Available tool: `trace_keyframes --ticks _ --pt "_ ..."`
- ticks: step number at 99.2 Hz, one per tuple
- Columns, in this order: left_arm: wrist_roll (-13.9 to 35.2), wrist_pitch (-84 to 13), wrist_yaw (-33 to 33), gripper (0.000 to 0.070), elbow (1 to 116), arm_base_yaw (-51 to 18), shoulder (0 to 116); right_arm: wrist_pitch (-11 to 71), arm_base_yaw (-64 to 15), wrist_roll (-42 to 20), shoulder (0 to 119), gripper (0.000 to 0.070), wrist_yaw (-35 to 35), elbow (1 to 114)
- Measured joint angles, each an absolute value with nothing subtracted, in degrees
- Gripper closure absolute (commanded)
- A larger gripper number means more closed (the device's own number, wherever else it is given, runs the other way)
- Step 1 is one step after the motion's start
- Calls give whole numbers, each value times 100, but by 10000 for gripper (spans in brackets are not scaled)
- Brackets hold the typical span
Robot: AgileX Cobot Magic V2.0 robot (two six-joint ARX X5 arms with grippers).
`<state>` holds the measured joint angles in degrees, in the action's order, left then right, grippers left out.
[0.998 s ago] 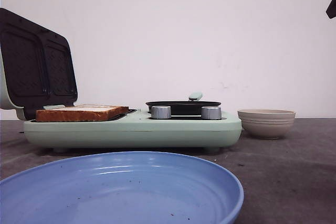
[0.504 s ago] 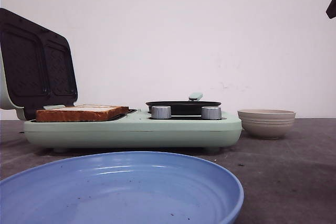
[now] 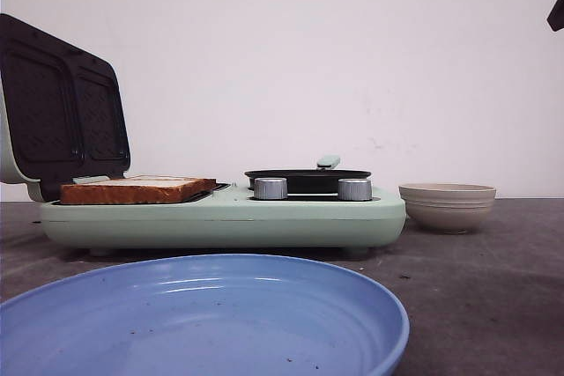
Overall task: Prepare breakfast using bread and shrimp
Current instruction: 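Move the left gripper to the sandwich maker lid handle and grasp it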
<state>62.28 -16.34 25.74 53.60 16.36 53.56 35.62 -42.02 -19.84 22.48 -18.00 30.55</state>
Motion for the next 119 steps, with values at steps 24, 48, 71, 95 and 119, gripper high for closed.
trace_keyframes --ticks 24,48,71,95,119 --pt "6005 -1603 2589 387 5360 1638 5808 3551 -4204 -1984 2248 160 -1800 3055" --pt "5883 -1559 2692 388 5360 1636 6241 3551 -4204 -1984 2248 160 -1800 3055" --pt "5837 -1192 2694 388 5360 1636 6528 3553 -4204 -1984 2248 160 -1802 3055" --pt "5848 -790 2801 388 5360 1636 6711 3553 -4202 -1984 2248 160 -1806 3055" --pt "5927 -558 3044 388 5360 1632 7006 3551 -4202 -1984 2248 160 -1817 3055"
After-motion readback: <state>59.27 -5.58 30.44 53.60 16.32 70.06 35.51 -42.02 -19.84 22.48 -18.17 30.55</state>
